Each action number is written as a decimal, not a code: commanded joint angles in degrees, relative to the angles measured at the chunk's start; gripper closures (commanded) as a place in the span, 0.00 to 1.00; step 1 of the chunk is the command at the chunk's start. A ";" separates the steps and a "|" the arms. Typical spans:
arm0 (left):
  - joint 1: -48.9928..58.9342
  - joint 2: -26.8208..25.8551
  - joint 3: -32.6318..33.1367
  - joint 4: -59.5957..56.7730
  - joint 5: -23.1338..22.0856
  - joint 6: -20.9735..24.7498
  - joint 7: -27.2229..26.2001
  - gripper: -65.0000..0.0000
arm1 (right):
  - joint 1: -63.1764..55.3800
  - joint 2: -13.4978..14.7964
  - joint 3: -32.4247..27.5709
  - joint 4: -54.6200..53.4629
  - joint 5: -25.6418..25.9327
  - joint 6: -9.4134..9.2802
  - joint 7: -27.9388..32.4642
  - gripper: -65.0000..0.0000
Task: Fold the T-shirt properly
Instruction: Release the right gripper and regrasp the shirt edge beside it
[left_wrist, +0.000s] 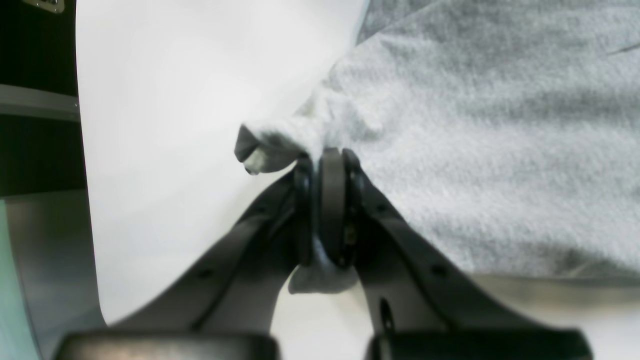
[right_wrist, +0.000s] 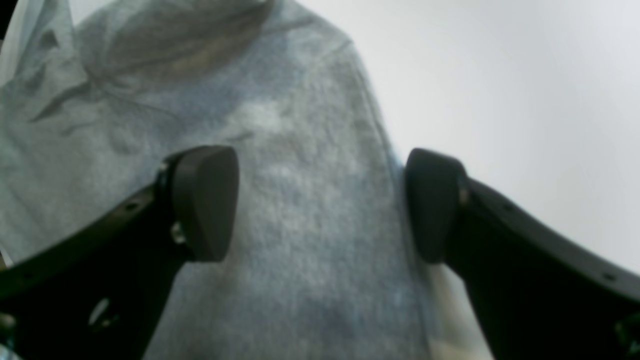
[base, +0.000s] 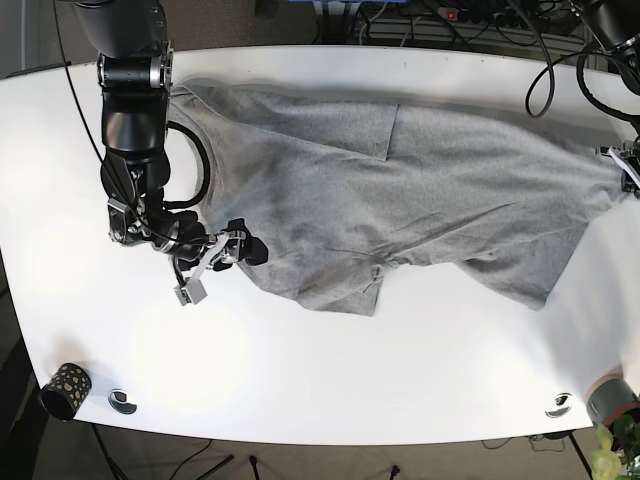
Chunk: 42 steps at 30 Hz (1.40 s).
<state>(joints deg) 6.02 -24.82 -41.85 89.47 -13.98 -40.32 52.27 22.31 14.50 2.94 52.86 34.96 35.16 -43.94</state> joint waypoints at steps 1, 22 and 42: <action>-0.53 -1.42 -0.22 1.12 -0.40 0.32 -1.06 1.00 | 0.60 -0.48 0.09 0.55 -0.10 -0.04 -0.67 0.23; -0.88 -1.60 2.24 1.03 -0.40 0.32 -1.06 1.00 | -0.46 -1.18 -2.10 0.55 -0.10 -0.39 -0.14 1.00; -6.86 -1.25 9.01 10.62 -0.31 0.32 -0.89 1.00 | -6.35 1.01 8.88 27.80 0.16 -0.30 -12.10 1.00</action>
<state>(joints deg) 1.50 -24.91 -34.22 98.00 -13.32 -40.29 53.25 13.30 13.65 11.75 78.81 33.80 34.57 -56.86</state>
